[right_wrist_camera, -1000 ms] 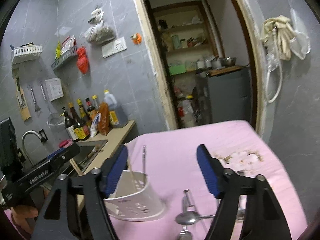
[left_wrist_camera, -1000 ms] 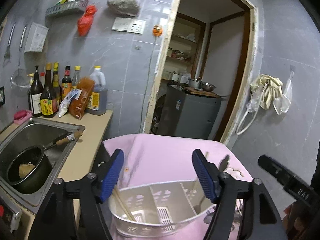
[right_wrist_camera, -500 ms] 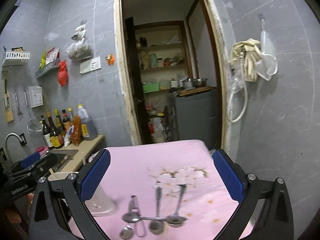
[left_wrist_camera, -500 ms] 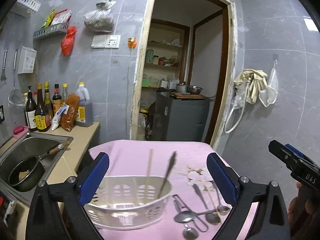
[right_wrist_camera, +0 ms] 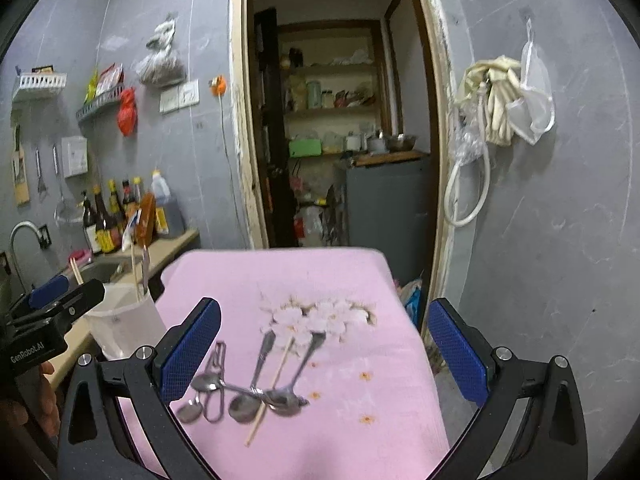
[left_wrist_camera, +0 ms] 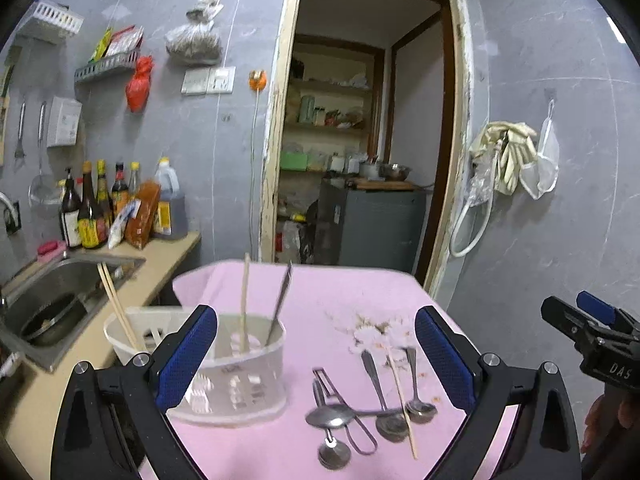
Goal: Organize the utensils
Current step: 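Move both open tools back over the loose spoons on the table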
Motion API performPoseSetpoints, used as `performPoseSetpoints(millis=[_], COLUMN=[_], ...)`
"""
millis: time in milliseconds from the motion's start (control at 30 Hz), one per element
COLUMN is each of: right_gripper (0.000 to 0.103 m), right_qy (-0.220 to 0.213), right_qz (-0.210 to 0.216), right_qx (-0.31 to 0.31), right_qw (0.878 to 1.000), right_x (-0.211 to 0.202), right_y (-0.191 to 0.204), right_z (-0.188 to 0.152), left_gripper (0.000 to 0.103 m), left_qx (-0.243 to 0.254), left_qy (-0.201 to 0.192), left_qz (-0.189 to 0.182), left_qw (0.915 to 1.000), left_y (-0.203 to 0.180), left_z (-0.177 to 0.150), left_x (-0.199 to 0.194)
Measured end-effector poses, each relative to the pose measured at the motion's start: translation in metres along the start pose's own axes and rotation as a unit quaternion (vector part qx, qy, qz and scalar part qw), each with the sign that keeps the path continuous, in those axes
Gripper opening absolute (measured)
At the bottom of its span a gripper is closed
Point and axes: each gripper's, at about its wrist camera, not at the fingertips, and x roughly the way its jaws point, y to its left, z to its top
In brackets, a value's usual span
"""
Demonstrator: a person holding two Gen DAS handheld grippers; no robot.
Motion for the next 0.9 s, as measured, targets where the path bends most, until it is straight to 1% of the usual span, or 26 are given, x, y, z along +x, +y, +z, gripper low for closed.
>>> performPoseSetpoints(millis=[167,333,467,533,600,733,767,900], right_gripper=[0.101,0.101,0.101,0.101,0.101,0.101,0.101,0.101], right_qy=[0.039,0.079,0.113,0.131,0.139,0.156,0.16,0.181], right_qz=[0.026,0.047,0.063,0.067,0.073,0.088,0.093,0.111], right_qx=[-0.005,-0.009,-0.008,-0.007,-0.007,-0.018,-0.021,-0.041], right_qw=[0.999,0.996,0.992,0.989,0.988,0.984,0.982,0.976], right_x=[0.025,0.049,0.068,0.078,0.085,0.097,0.1,0.11], right_y=[-0.012,-0.02,-0.024,-0.025,-0.024,-0.02,-0.019,-0.011], right_z=[-0.015,-0.034,-0.05,-0.057,-0.062,-0.069,-0.071,-0.078], left_gripper=[0.1,0.1,0.1,0.1,0.1,0.1,0.099,0.086], left_qx=[-0.011,-0.022,-0.044,-0.061,-0.075,-0.089,-0.092,-0.105], left_qy=[0.046,0.094,0.134,0.156,0.175,0.196,0.203,0.235], left_qz=[0.018,0.034,0.044,0.047,0.049,0.051,0.051,0.044], left_qw=[0.9987,0.9947,0.989,0.9848,0.9804,0.9753,0.9734,0.9652], left_y=[-0.011,-0.017,-0.014,-0.01,-0.006,-0.003,-0.002,-0.001], left_z=[-0.021,-0.042,-0.059,-0.068,-0.076,-0.087,-0.09,-0.101], left_x=[0.011,0.027,0.043,0.051,0.057,0.064,0.066,0.075])
